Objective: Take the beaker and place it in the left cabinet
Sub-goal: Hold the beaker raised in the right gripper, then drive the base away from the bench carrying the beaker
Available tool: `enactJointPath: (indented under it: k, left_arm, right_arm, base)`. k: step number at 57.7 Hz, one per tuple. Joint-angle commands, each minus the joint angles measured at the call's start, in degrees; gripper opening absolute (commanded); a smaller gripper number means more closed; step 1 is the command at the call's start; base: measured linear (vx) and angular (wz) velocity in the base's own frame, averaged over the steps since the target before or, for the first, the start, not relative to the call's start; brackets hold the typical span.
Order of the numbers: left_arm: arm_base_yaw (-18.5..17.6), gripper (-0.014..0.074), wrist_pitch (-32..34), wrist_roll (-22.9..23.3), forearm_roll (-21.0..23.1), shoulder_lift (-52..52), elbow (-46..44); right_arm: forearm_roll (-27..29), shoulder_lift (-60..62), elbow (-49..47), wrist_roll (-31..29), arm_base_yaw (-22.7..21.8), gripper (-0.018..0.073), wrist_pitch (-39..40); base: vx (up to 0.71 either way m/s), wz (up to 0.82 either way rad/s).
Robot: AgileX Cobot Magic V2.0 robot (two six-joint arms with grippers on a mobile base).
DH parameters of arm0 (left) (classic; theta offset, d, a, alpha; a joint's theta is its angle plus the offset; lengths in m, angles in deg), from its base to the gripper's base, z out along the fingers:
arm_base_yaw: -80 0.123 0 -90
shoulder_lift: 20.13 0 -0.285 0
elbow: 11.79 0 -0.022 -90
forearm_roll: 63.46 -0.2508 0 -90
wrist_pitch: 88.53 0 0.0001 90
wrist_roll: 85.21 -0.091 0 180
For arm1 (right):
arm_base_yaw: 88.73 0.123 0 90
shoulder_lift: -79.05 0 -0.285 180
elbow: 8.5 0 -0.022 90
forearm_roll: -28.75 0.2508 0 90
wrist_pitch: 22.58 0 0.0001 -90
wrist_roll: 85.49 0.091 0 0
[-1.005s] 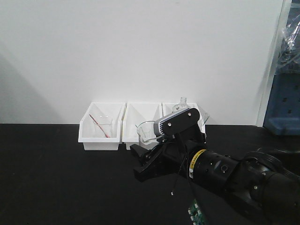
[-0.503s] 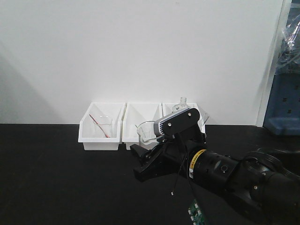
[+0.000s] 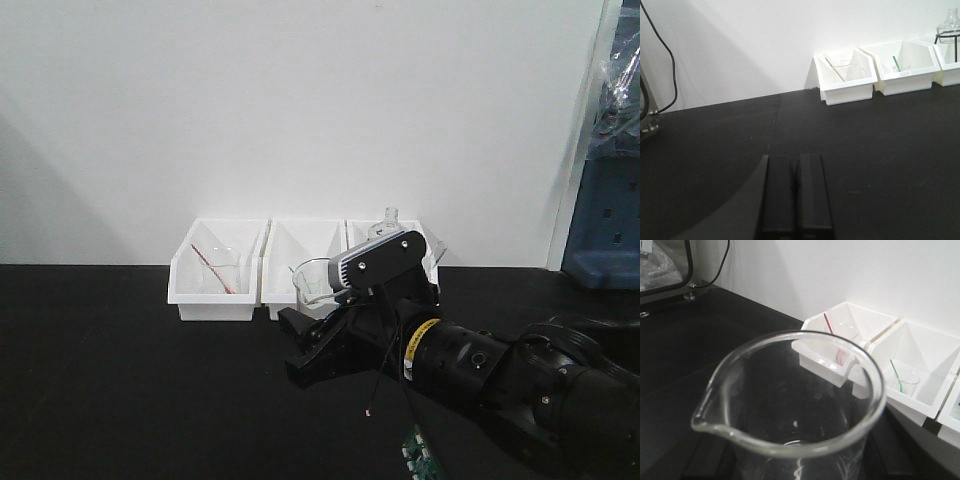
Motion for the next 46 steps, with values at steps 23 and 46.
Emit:
enactJointPath:
  k: [23, 46]
  left_arm:
    - [-0.1, -0.0006, 4.7, 0.1, 0.3, -0.6, -1.0]
    - [-0.1, -0.0006, 4.7, 0.1, 0.3, -0.6, -1.0]
  right_arm:
    - [0.4, 2.4, -1.8, 0.2, -0.2, 0.0145, 4.3]
    - [0.4, 2.4, -1.8, 0.2, -0.2, 0.0145, 4.3]
  base:
    - [-0.05, 0.04]
    - [-0.13, 0.19]
